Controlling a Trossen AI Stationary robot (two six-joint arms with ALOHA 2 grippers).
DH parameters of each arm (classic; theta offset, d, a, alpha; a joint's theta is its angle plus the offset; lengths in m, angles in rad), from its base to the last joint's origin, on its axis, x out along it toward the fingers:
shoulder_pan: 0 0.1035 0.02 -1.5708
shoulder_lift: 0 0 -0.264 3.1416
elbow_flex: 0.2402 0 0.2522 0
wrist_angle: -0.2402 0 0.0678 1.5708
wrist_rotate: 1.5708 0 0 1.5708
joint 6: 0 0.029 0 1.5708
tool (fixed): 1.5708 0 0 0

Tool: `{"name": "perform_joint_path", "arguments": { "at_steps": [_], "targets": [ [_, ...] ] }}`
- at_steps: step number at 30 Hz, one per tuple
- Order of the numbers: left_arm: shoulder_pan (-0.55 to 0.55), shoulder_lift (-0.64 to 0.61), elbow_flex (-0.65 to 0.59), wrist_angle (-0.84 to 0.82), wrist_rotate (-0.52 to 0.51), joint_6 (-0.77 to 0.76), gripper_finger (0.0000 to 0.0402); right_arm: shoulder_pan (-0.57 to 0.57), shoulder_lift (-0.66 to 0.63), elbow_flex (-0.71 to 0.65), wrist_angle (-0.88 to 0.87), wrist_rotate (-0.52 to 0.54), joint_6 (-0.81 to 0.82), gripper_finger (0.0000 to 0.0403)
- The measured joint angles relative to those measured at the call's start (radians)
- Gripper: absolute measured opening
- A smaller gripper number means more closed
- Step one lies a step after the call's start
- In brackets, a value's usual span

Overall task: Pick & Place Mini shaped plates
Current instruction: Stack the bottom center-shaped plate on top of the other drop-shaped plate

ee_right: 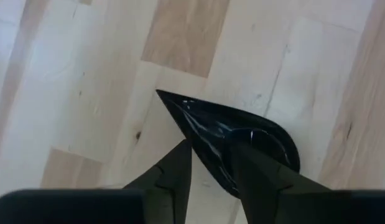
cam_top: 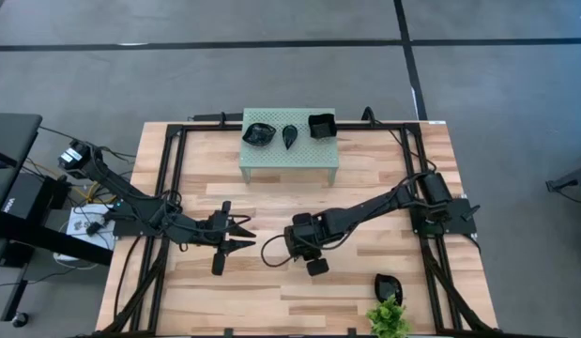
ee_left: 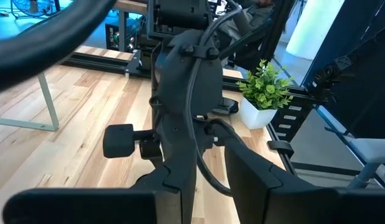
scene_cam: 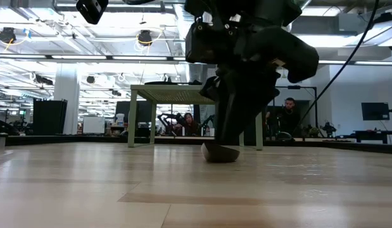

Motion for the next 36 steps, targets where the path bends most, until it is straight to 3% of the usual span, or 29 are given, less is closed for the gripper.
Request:
{"name": "perform_joint_path", "arguments": {
  "at_steps": [7, 14, 22, 25, 30, 36],
  "targets": [
    [-0.029, 0.0, 0.0, 0.001, 0.051, -0.026, 0.0085, 0.017, 0.038, 0.0, -0.006, -0.005, 0.017, 0.0108],
    [-0.032, 0.0, 0.0, 0.01, 0.034, -0.026, 0.0085, -0.002, 0.064, 0.004, 0.013, 0.019, 0.022, 0.0103],
    [-0.048, -0.028, 0.0, 0.014, 0.044, -0.026, 0.0085, -0.008, 0.057, 0.015, -0.034, 0.021, 0.012, 0.0031],
    [-0.061, -0.043, 0.0, 0.013, 0.044, -0.008, 0.0085, -0.008, 0.057, 0.032, -0.09, 0.024, -0.034, 0.0006],
    [-0.068, -0.054, 0.0, 0.014, 0.044, 0.026, 0.0085, -0.01, 0.034, 0.093, -0.222, 0.03, -0.124, 0.0012],
    [-0.065, -0.053, 0.0, 0.013, 0.041, 0.027, 0.0085, -0.024, -0.107, 0.157, -0.403, 0.21, -0.397, 0.0006]
  ]
}}
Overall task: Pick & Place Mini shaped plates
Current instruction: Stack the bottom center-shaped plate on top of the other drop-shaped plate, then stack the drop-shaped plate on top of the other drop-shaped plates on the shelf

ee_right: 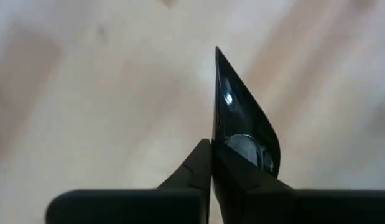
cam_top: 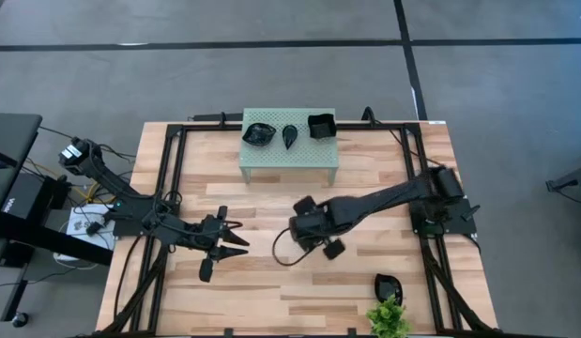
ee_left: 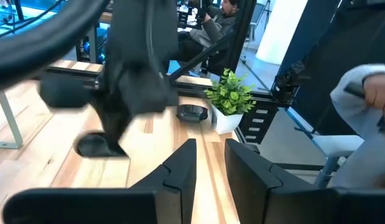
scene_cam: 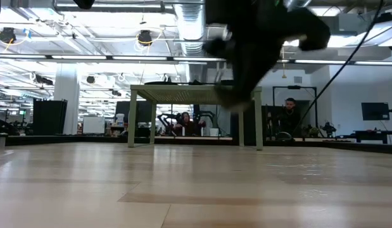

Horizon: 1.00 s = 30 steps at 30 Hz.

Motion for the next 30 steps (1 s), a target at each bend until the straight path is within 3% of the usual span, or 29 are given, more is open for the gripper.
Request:
{"name": "perform_joint_path", "arguments": {
  "at_steps": [4, 9, 14, 20, 30],
  "targets": [
    [0.0, 0.0, 0.0, 0.002, -0.003, 0.001, 0.0085, -0.05, -0.128, 0.002, 0.025, 0.085, -0.337, 0.0009],
    [0.0, -0.001, 0.0, 0.002, -0.008, 0.041, 0.0085, -0.179, -0.246, 0.004, 0.116, 0.099, -0.82, 0.0003],
    [0.0, -0.001, 0.0, 0.004, -0.007, 0.053, 0.0085, -0.354, -0.278, 0.005, 0.235, 0.096, -1.122, 0.0005],
    [0.001, -0.001, 0.0, 0.008, -0.007, 0.053, 0.0085, -0.486, -0.218, 0.004, 0.334, -0.029, -1.298, 0.0002],
    [0.001, -0.001, 0.0, 0.005, -0.008, 0.053, 0.0085, -0.555, -0.113, 0.004, 0.483, -0.031, -1.246, 0.0004]
  ]
}}
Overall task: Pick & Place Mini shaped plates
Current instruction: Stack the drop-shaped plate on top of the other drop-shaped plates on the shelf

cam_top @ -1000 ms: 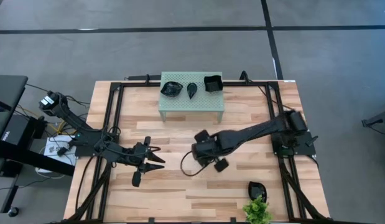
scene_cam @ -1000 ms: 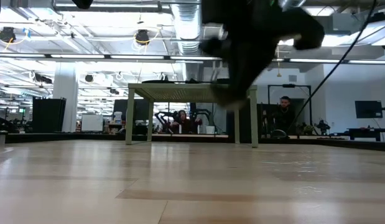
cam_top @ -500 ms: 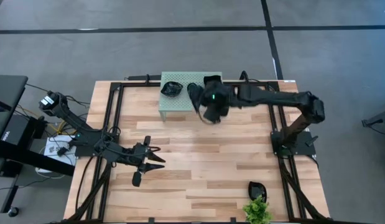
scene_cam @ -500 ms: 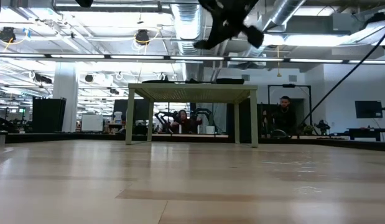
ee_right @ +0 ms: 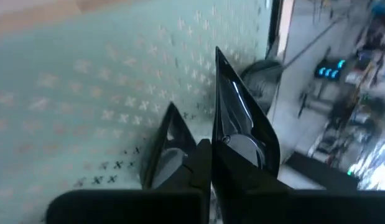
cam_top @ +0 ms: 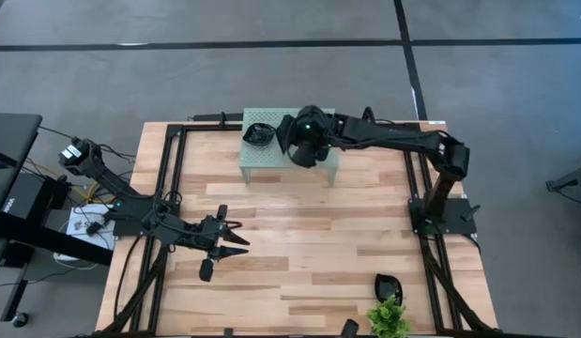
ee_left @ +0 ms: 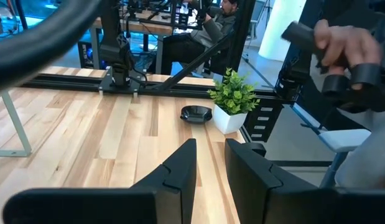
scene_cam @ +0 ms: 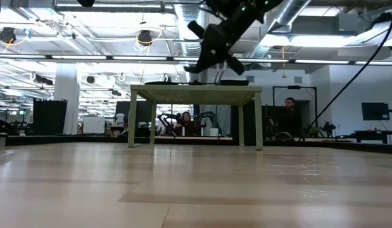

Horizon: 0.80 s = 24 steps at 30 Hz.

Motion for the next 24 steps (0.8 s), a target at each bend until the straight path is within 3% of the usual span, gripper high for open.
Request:
{"name": "perform_joint_path", "arguments": {
  "at_steps": [7, 19, 24],
  "targets": [
    [0.002, 0.0, 0.0, -0.005, 0.0, 0.0, 0.0085, -0.048, -0.001, 0.0, -0.002, -0.124, 0.202, 0.0004],
    [0.005, 0.0, 0.0, -0.007, 0.0, 0.0, 0.0085, -0.084, 0.008, -0.001, -0.019, -0.131, 0.208, 0.0016],
    [0.005, 0.0, 0.0, -0.007, 0.0, 0.0, 0.0085, -0.075, 0.008, -0.001, -0.015, -0.124, 0.307, 0.0033]
  ]
}}
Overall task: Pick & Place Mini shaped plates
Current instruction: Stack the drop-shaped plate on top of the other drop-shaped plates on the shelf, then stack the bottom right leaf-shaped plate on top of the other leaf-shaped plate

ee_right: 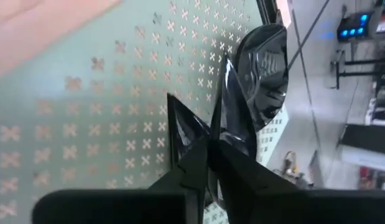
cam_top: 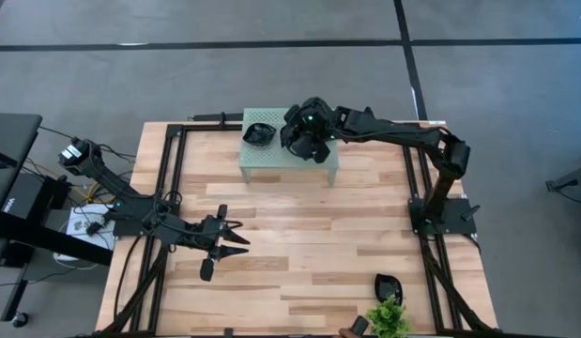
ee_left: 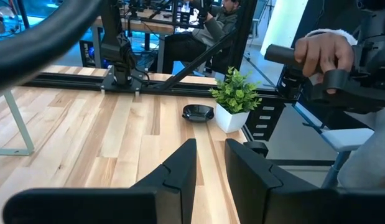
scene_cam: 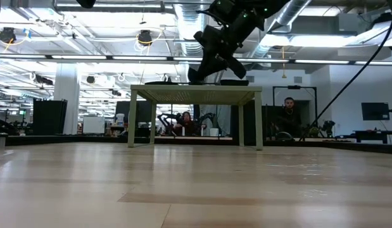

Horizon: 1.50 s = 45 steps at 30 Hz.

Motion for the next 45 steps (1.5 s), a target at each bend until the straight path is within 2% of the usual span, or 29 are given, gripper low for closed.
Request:
{"name": "perform_joint_path", "arguments": {
  "at_steps": [9, 20, 25, 30, 33, 37, 40, 42, 45],
  "targets": [
    [0.0, 0.0, 0.0, 0.002, 0.0, 0.0, 0.0085, -0.003, 0.0, 0.0, -0.004, 0.025, 0.023, 0.0062],
    [0.0, 0.0, 0.0, 0.003, 0.0, 0.0, 0.0085, -0.001, 0.0, 0.0, -0.009, 0.023, 0.143, 0.0064],
    [0.0, 0.0, 0.0, 0.003, 0.0, 0.0, 0.0085, 0.038, -0.015, 0.0, -0.016, 0.024, 0.161, 0.0064],
    [0.0, 0.001, 0.0, 0.003, 0.0, 0.0, 0.0085, 0.159, -0.082, 0.0, -0.053, 0.023, 0.235, 0.0064],
    [0.0, 0.001, 0.0, 0.004, 0.0, 0.0, 0.0085, 0.258, -0.157, 0.0, -0.118, 0.024, 0.337, 0.0064],
    [0.0, 0.001, 0.0, 0.003, 0.0, 0.0, 0.0085, 0.402, -0.275, 0.0, -0.245, 0.061, 0.532, 0.0064],
    [0.0, 0.001, 0.0, 0.003, 0.0, 0.0, 0.0085, 0.514, -0.365, 0.0, -0.344, 0.155, 0.676, 0.0063],
    [0.0, 0.001, 0.0, 0.003, 0.0, 0.0, 0.0085, 0.581, -0.413, 0.0, -0.402, 0.22, 0.818, 0.0059],
    [0.0, 0.001, 0.0, 0.005, 0.0, 0.0, 0.0085, 0.662, -0.472, 0.0, -0.498, 0.228, 1.056, 0.0052]
  ]
}}
